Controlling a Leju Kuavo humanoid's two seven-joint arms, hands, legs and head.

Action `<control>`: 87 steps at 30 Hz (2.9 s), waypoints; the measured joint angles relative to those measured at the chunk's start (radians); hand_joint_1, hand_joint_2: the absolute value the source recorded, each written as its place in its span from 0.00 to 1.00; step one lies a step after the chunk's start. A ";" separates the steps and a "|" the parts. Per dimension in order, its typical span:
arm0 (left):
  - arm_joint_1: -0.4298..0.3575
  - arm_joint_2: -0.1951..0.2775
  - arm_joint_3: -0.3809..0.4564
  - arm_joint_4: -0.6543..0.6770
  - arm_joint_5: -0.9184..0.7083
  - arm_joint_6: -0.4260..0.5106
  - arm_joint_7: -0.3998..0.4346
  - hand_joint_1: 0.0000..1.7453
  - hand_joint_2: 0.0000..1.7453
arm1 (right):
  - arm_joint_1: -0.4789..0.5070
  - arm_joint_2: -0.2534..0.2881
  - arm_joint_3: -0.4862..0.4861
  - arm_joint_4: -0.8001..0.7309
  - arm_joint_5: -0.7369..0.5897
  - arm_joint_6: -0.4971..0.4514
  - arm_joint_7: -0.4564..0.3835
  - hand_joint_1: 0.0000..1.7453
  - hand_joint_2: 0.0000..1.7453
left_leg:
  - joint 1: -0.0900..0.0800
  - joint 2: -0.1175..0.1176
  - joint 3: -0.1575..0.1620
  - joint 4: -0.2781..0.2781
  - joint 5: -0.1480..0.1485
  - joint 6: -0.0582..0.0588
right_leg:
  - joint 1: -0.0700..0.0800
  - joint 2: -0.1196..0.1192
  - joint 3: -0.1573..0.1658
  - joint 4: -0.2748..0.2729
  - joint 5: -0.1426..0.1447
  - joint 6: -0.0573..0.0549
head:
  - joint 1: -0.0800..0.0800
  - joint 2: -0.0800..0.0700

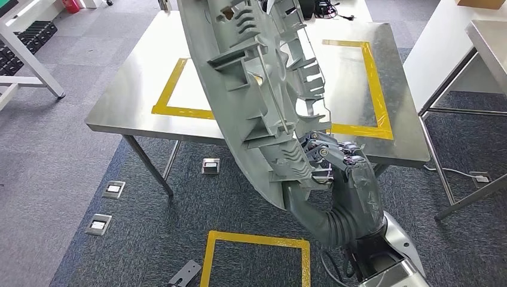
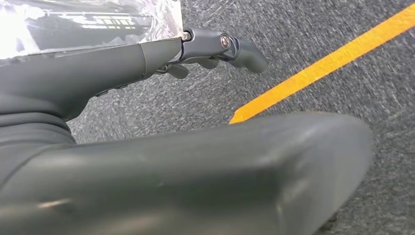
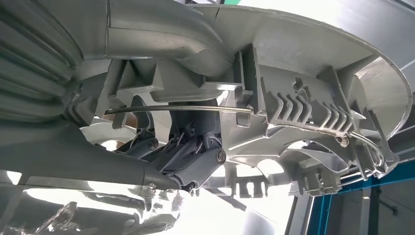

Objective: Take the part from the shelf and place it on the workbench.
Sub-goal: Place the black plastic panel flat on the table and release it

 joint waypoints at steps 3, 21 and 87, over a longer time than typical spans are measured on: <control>0.003 0.002 0.000 0.000 0.000 0.000 0.001 0.00 1.00 | 0.001 0.000 0.000 0.000 0.000 0.000 0.000 1.00 1.00 | 0.007 0.000 -0.031 0.050 0.017 -0.013 | -0.005 0.002 0.005 0.007 -0.009 0.005 | -0.002 0.000; 0.002 -0.001 0.001 0.000 -0.012 -0.002 0.005 0.00 1.00 | 0.001 0.000 0.000 -0.001 0.000 0.001 0.000 1.00 1.00 | -0.009 -0.004 0.081 -0.175 0.093 0.045 | 0.008 0.004 -0.071 0.124 -0.017 0.020 | 0.015 0.000; 0.011 -0.002 0.003 0.004 -0.026 0.003 0.002 0.00 1.00 | 0.013 0.001 0.012 -0.028 0.035 -0.010 0.036 1.00 1.00 | 0.001 -0.004 0.091 -0.184 0.080 0.016 | 0.015 0.007 -0.021 0.021 -0.005 0.014 | 0.018 0.000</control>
